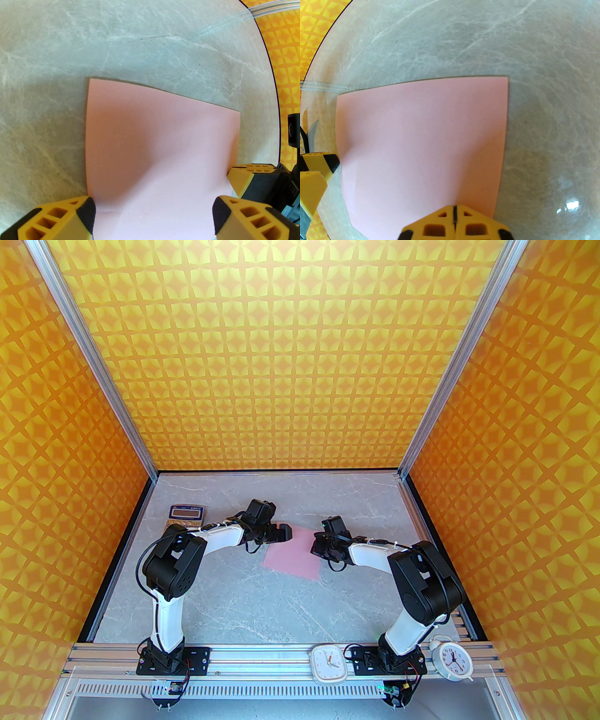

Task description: Fold a paper plane with a square sheet of paper (fold left side to right side)

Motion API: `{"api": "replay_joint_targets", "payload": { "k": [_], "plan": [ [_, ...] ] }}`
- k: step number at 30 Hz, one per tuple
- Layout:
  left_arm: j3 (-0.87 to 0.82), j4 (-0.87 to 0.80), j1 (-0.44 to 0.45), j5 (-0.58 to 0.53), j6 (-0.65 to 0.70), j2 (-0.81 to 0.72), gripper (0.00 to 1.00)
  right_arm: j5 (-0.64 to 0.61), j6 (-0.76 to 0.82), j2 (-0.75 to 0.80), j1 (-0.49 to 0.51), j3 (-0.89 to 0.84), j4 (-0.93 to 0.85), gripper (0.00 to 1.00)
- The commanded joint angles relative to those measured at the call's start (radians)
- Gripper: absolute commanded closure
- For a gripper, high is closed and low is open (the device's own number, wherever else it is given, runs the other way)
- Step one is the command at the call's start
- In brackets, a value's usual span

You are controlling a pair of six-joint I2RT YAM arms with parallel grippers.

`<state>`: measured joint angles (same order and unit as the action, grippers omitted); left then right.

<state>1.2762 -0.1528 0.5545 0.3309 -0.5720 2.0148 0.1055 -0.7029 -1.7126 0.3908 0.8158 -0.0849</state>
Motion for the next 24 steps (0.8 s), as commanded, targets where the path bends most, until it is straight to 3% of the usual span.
{"api": "replay_joint_targets", "payload": {
  "k": [1, 11, 18, 24],
  "plan": [
    [0.058, -0.015, -0.004, -0.036, 0.035, 0.034, 0.13, 0.009, 0.005, -0.002, 0.002, -0.03, -0.064, 1.0],
    [0.193, -0.101, -0.005, -0.161, 0.145, 0.138, 0.13, 0.013, 0.005, -0.004, 0.002, -0.031, -0.061, 1.0],
    [0.205, -0.143, 0.009, -0.156, 0.158, 0.171, 0.13, 0.01, 0.005, -0.005, 0.003, -0.03, -0.064, 1.0],
    [0.124, -0.116, 0.036, -0.079, 0.104, 0.119, 0.13, 0.007, 0.006, -0.005, 0.002, -0.027, -0.065, 1.0]
  ]
}}
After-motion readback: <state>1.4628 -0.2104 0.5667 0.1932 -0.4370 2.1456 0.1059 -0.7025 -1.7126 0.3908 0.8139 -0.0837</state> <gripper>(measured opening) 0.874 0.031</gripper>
